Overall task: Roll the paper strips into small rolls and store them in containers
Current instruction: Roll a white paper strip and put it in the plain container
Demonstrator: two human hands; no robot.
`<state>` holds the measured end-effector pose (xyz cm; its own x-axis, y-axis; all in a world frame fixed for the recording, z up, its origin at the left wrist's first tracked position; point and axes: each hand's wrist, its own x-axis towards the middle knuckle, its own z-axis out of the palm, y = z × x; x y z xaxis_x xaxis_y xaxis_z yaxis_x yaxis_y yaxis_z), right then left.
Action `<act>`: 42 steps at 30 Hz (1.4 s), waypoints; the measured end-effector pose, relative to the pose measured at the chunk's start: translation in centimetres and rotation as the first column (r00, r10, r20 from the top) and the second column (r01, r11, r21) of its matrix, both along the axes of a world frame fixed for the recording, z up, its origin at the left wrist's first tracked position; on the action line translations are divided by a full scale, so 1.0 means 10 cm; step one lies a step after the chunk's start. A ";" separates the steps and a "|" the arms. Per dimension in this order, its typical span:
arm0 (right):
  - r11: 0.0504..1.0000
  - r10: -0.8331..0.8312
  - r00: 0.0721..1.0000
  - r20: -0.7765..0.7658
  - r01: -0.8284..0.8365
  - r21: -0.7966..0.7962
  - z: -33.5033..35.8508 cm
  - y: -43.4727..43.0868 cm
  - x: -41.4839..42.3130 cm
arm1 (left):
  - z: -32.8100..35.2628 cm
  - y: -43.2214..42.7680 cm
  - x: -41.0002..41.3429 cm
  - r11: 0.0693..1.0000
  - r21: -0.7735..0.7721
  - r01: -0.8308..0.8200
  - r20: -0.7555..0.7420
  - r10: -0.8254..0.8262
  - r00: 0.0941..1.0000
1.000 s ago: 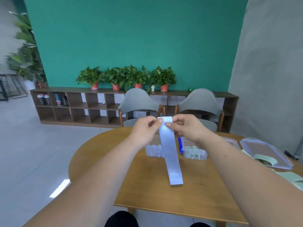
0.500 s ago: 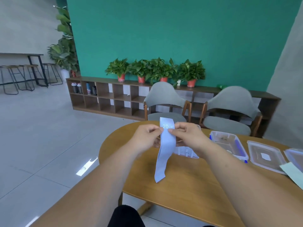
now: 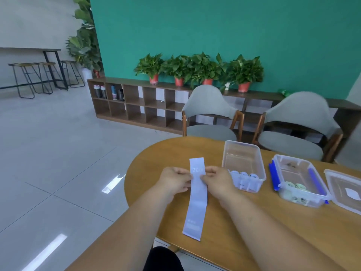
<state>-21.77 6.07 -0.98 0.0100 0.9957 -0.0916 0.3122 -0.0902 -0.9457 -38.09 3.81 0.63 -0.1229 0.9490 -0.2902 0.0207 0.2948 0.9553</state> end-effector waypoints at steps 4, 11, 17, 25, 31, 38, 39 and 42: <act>0.993 -0.111 0.993 0.027 0.109 0.049 -0.29 0.10 -0.12 | -0.20 0.11 0.01 0.999 0.030 -0.026 -0.050 0.027 0.998; 0.981 -0.133 0.987 0.089 0.118 0.155 -0.22 0.47 -0.20 | -0.36 0.48 0.01 0.973 0.142 -0.180 -0.041 0.188 0.981; 0.996 -0.072 0.888 0.454 0.043 0.074 -0.47 0.44 -0.21 | -0.59 0.46 0.01 0.992 0.083 -0.098 -0.445 0.125 0.887; 0.999 -0.025 0.936 0.351 0.009 0.045 -0.53 0.48 -0.24 | -0.56 0.53 0.07 0.999 0.050 -0.019 -0.400 0.037 0.916; 0.992 -0.089 0.920 0.382 0.045 0.121 -0.55 0.40 -0.19 | -0.57 0.44 0.04 0.995 0.099 -0.009 -0.333 0.042 0.942; 0.987 -0.038 0.908 0.417 -0.031 0.157 -0.66 0.14 -0.17 | -0.60 0.15 0.07 0.982 0.133 0.132 -0.558 -0.036 0.829; 0.985 -0.033 0.914 0.405 -0.039 0.168 -0.66 0.10 -0.14 | -0.60 0.11 0.05 0.977 0.149 0.151 -0.537 -0.048 0.842; 0.974 -0.026 0.930 0.367 -0.059 0.219 -0.68 -0.09 0.02 | -0.64 -0.11 0.02 0.947 0.238 0.215 -0.500 -0.070 0.863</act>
<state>-21.60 5.18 -7.78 -0.0160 0.9902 0.1387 0.6389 0.1168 -0.7604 -37.91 2.75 -5.79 -0.0345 0.9983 0.0461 0.5176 -0.0216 0.8553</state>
